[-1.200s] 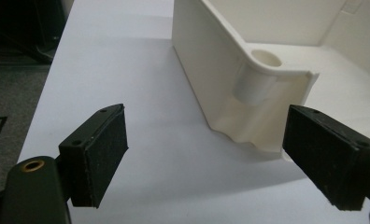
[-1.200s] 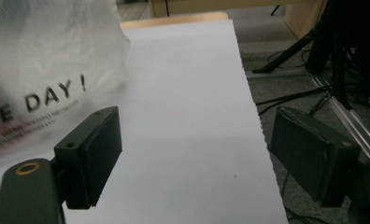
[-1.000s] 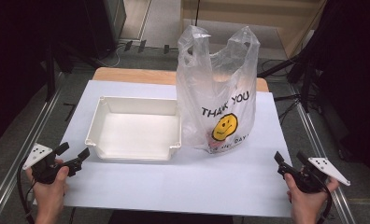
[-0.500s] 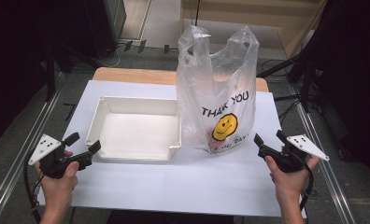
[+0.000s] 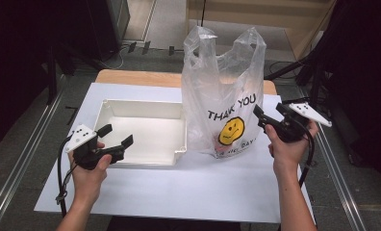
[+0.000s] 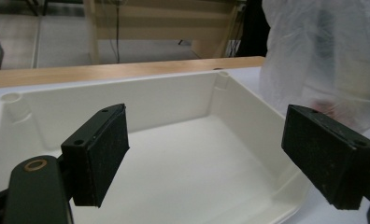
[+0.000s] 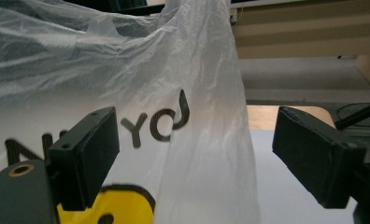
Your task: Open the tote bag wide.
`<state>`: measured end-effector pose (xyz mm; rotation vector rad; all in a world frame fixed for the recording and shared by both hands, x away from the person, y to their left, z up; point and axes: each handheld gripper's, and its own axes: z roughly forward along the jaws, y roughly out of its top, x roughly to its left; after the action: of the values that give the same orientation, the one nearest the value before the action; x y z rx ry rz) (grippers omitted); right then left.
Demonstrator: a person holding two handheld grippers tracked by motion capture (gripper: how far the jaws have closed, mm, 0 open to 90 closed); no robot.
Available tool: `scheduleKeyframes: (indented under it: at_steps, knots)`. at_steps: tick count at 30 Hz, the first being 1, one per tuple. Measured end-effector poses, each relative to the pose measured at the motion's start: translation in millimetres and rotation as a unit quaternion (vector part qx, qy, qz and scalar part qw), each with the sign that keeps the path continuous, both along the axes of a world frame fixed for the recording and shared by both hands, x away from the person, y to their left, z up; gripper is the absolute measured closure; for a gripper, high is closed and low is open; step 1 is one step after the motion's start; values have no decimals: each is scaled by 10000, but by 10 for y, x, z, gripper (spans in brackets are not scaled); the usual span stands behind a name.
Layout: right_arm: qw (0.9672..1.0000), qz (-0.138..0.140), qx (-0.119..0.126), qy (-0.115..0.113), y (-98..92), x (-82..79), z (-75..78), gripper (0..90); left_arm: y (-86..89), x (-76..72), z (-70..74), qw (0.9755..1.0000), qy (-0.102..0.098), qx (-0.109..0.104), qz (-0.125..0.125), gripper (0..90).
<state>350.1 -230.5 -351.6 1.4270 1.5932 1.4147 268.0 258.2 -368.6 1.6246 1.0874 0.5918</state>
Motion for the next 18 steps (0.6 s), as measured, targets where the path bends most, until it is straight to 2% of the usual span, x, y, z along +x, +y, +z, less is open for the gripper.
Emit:
scheduleKeyframes:
  at_steps: [4, 7, 11, 12, 14, 15, 17, 18]
  knots:
    - [9998, -50, -81, 157, 78, 190, 3, 136, -172, 64, 52, 9999, -23, 31, -160, 150]
    - [9992, -72, -110, 373, 135, 325, -22, 117, -278, 108, 80, 9996, -13, 37, -269, 149]
    - [9977, -15, 27, 670, 167, 514, -67, 104, -376, 157, 103, 9993, -3, 58, -362, 150]
    - [9974, 25, 100, 716, 167, 551, -79, 109, -445, 195, 128, 9991, -29, 43, -430, 149]
    - [9956, 184, 462, 795, 143, 608, -123, 112, -479, 215, 147, 9990, -37, 33, -453, 149]
    - [9948, 244, 561, 814, 133, 632, -150, 131, -517, 238, 168, 9988, -43, -4, -498, 149]
    - [9935, 427, 635, 843, 141, 655, -195, 154, -606, 287, 214, 9983, -83, -79, -571, 149]
    - [9928, 598, 651, 813, 145, 655, -217, 179, -714, 339, 260, 9976, -94, -61, -685, 148]
